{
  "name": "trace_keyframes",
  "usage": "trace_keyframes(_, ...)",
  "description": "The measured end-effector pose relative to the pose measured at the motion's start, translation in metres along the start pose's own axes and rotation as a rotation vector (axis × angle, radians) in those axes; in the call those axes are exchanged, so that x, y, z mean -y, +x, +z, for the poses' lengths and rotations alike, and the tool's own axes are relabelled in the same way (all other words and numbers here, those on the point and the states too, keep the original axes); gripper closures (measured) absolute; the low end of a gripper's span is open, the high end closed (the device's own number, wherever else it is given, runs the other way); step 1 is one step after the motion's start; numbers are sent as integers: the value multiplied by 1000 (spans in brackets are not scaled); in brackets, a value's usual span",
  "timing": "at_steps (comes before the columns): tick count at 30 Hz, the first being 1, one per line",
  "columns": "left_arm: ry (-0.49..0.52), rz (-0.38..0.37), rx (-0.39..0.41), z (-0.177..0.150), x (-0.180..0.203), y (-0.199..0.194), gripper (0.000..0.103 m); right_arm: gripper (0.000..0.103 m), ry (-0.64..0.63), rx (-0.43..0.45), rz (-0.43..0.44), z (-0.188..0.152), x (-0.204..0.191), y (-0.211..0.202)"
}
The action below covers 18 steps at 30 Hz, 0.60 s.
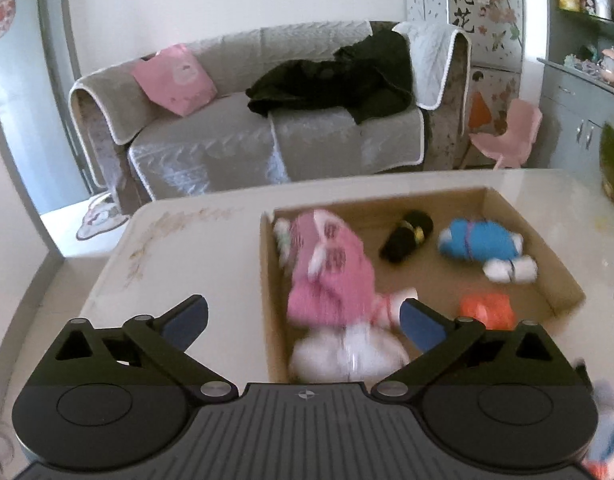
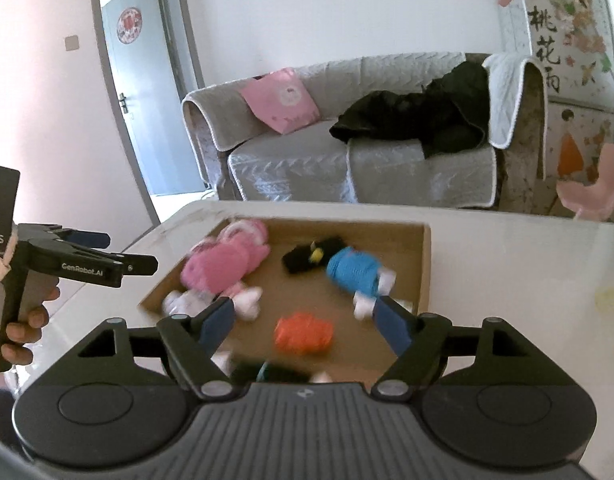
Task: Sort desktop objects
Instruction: 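Lower both bundles into the tray and open both grippers, then reach both grippers toward the grey bundle and the white-blue braided bundle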
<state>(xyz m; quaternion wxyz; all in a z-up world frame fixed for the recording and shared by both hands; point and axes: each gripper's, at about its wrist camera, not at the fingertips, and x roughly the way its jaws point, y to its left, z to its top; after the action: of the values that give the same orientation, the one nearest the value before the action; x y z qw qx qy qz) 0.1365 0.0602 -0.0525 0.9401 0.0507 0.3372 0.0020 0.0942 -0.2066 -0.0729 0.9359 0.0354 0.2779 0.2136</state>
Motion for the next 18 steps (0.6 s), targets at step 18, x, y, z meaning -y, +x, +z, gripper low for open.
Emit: trace_keyframes(18, -15, -201, -140, -112, 61, -54, 0, 24, -125, -45, -67, -81, -18, -31)
